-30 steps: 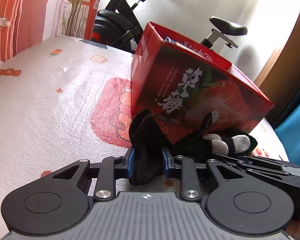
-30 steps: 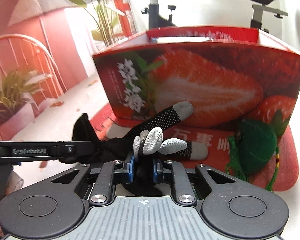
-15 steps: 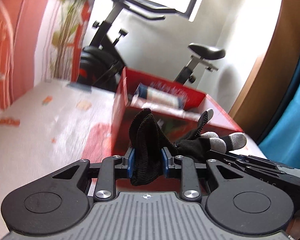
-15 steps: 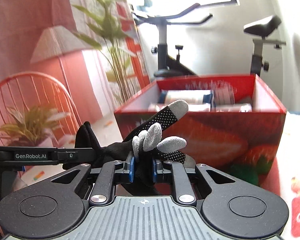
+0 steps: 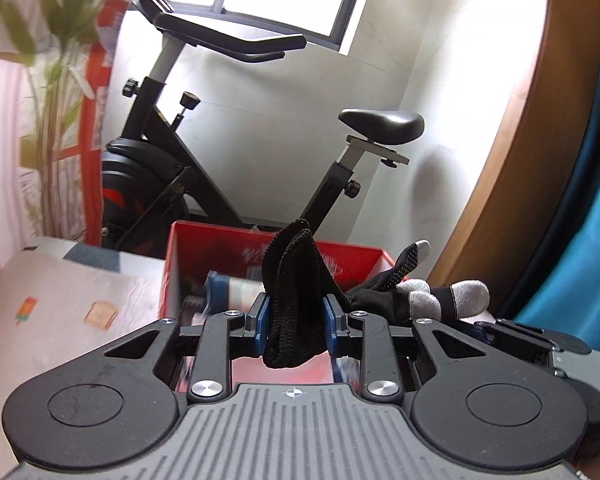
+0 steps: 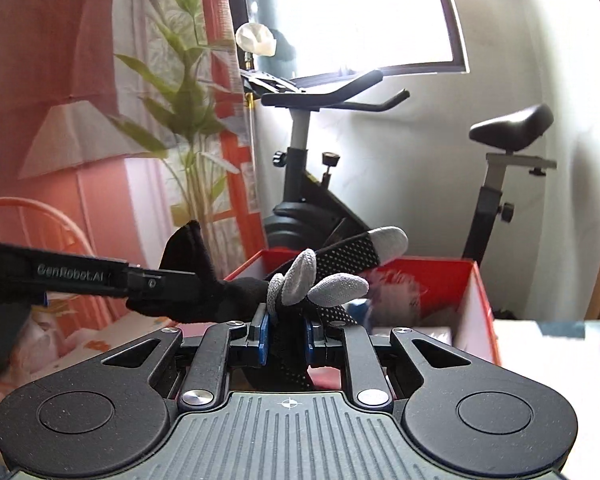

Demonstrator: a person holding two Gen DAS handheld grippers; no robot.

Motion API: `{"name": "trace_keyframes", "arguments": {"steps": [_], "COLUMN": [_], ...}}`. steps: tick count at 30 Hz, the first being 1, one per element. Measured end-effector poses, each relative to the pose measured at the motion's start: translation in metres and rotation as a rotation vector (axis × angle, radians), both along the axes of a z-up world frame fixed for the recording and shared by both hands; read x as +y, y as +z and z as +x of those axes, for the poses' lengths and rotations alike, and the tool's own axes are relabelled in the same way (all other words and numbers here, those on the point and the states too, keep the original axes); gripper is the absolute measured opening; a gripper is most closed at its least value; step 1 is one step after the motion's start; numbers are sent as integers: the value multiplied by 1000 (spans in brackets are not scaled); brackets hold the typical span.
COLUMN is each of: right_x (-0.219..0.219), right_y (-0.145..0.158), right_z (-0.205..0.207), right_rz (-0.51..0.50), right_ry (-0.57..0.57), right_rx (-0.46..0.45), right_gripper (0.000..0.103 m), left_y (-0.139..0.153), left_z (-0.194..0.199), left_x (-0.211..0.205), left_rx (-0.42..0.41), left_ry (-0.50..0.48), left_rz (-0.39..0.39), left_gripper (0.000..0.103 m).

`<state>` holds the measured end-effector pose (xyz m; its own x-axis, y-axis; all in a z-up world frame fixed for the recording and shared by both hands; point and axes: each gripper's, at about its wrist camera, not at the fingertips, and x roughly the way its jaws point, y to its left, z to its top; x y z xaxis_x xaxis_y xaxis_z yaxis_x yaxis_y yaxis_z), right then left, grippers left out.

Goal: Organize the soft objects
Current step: 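Lift the black glove with the left gripper over the red box, then drop the black glove into the red box and open the left gripper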

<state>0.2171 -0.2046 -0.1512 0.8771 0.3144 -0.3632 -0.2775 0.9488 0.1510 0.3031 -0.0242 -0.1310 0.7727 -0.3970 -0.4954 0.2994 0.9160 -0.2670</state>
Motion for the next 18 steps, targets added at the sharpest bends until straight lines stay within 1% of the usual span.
{"name": "trace_keyframes", "arguments": {"steps": [2, 6, 9, 12, 15, 18], "right_x": [-5, -13, -17, -18, -18, -20], "right_y": [2, -4, -16, -33, -46, -55], "right_z": [16, 49, 68, 78, 84, 85], "right_rz": [-18, -22, -19, -25, -9, 20], "right_ry": [-7, -24, -21, -18, -22, -30], "right_rx": [-5, 18, 71, 126, 184, 227], "right_gripper": [15, 15, 15, 15, 16, 16], "left_y": [-2, -18, -34, -48, -56, -60], "left_z": [15, 39, 48, 52, 54, 55], "left_x": [-4, -10, -10, -10, -7, -3], "left_rx": [13, 80, 128, 166, 188, 205], "left_ry": [-5, -7, -9, -21, -19, -9], "left_rz": [3, 18, 43, 77, 102, 131], "left_gripper": [29, 29, 29, 30, 33, 34]}}
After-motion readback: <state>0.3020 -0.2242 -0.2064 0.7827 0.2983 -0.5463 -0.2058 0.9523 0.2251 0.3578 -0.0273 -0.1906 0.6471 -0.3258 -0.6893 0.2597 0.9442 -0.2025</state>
